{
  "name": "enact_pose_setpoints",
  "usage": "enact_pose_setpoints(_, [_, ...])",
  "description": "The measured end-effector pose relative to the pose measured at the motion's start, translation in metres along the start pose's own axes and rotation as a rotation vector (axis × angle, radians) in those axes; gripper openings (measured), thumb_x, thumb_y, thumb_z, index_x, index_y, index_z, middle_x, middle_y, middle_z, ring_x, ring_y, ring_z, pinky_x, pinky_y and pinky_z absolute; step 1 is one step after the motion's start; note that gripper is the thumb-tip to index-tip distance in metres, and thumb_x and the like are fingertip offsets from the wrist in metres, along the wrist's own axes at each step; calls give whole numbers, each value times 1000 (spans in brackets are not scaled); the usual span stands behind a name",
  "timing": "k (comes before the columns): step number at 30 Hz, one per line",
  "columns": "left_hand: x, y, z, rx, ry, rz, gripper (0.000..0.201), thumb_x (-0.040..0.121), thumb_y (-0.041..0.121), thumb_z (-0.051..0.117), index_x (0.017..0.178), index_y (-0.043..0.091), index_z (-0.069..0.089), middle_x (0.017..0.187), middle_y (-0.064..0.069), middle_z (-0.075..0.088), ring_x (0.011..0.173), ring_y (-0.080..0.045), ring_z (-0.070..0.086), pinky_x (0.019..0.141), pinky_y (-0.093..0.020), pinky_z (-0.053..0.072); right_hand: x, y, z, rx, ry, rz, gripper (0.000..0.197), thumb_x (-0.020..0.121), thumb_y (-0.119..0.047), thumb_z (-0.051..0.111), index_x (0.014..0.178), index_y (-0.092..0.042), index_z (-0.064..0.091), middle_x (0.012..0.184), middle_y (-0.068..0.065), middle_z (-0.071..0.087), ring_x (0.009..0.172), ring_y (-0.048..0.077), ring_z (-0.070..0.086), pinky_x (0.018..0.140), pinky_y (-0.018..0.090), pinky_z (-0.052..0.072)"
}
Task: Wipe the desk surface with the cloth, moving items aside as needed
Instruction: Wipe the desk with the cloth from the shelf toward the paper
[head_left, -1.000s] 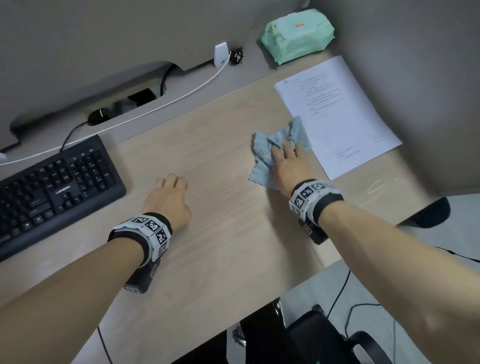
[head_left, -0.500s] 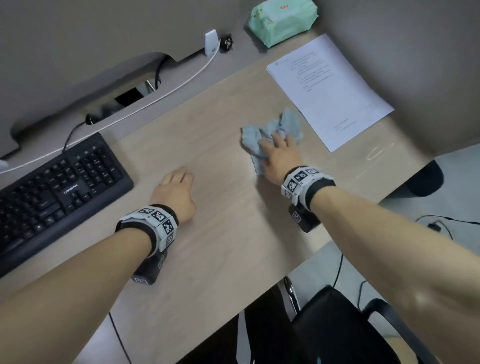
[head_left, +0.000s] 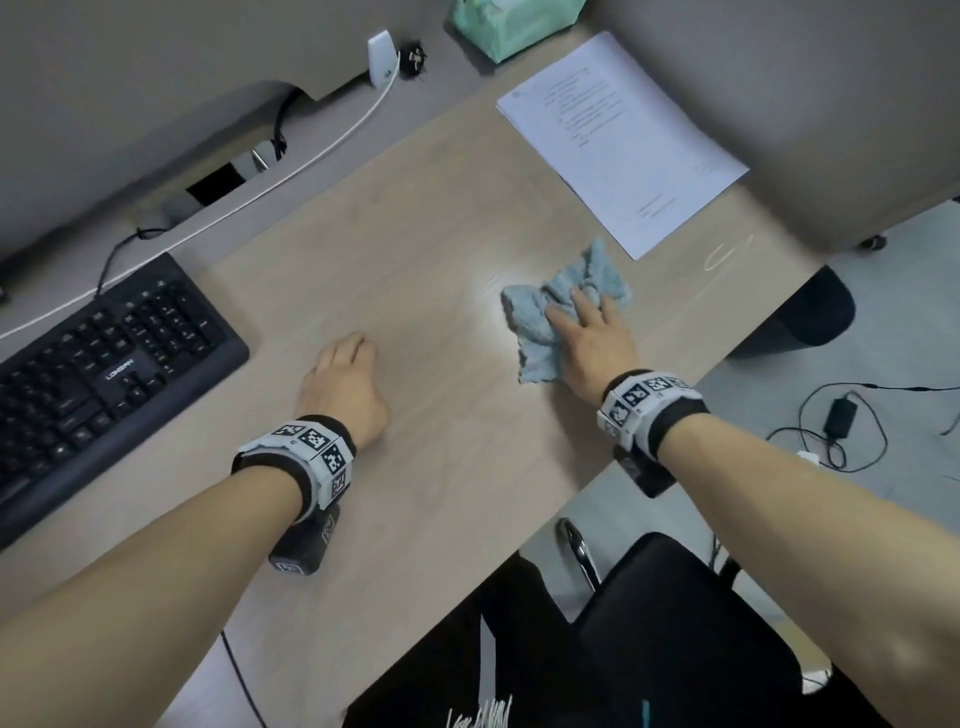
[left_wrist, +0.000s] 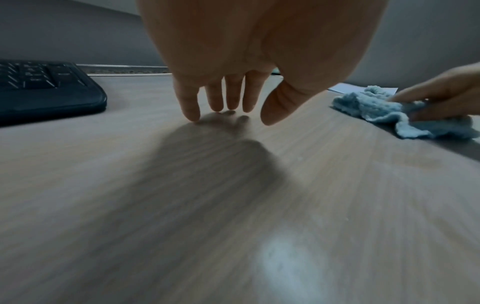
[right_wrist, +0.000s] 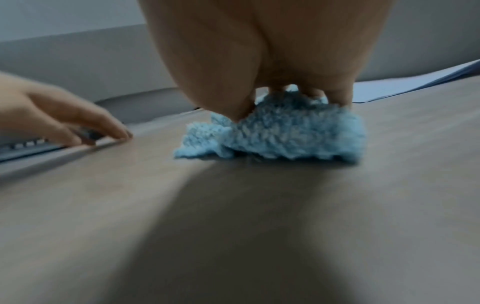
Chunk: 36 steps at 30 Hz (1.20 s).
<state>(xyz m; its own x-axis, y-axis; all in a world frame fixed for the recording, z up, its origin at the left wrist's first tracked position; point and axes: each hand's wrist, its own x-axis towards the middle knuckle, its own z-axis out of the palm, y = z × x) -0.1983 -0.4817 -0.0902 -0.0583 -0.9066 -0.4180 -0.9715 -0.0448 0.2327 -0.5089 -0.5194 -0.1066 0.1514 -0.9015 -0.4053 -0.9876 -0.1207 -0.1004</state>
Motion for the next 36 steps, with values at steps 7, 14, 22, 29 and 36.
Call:
enact_pose_setpoints(7, [-11, 11, 7, 38, -27, -41, 74, 75, 11, 56, 146, 8, 33, 159, -11, 20, 146, -29, 17, 117, -42, 23, -76, -78, 36, -122, -88, -396, 58, 101, -41, 38, 155, -30, 18, 165, 10, -2, 148, 46, -10, 117, 65, 4])
enact_pose_setpoints(14, [-39, 14, 9, 25, 55, -52, 57, 73, 6, 56, 130, 5, 51, 138, -14, 45, 126, -36, 37, 104, -43, 38, -55, 16, 13, -52, -17, -181, 60, 99, -33, 44, 155, -32, 20, 166, 6, 5, 150, 40, 1, 121, 55, 11])
enact_pose_setpoints(22, [-73, 0, 20, 20, 7, -68, 53, 74, 3, 56, 126, 5, 51, 133, -14, 47, 121, -35, 41, 101, -40, 39, -73, -72, 34, -37, 0, -148, 69, 95, -29, 47, 156, -25, 15, 165, 12, 0, 149, 44, -6, 119, 61, 4])
enact_pose_setpoints(29, [-107, -33, 21, 53, -23, 23, 56, 76, 6, 58, 132, 6, 50, 141, -11, 43, 124, -34, 40, 101, -39, 39, -173, -149, 95, -108, -98, -626, 64, 93, -25, 49, 154, -25, 27, 165, 11, 8, 149, 44, -1, 119, 61, 6])
enact_pose_setpoints(36, [-148, -79, 30, 114, -92, 92, 62, 78, 9, 55, 138, 10, 46, 149, -7, 38, 134, -31, 34, 110, -38, 33, -164, -107, 73, -22, -29, -163, 82, 90, -28, 61, 156, -29, 14, 166, 9, -1, 150, 41, -6, 120, 58, 7])
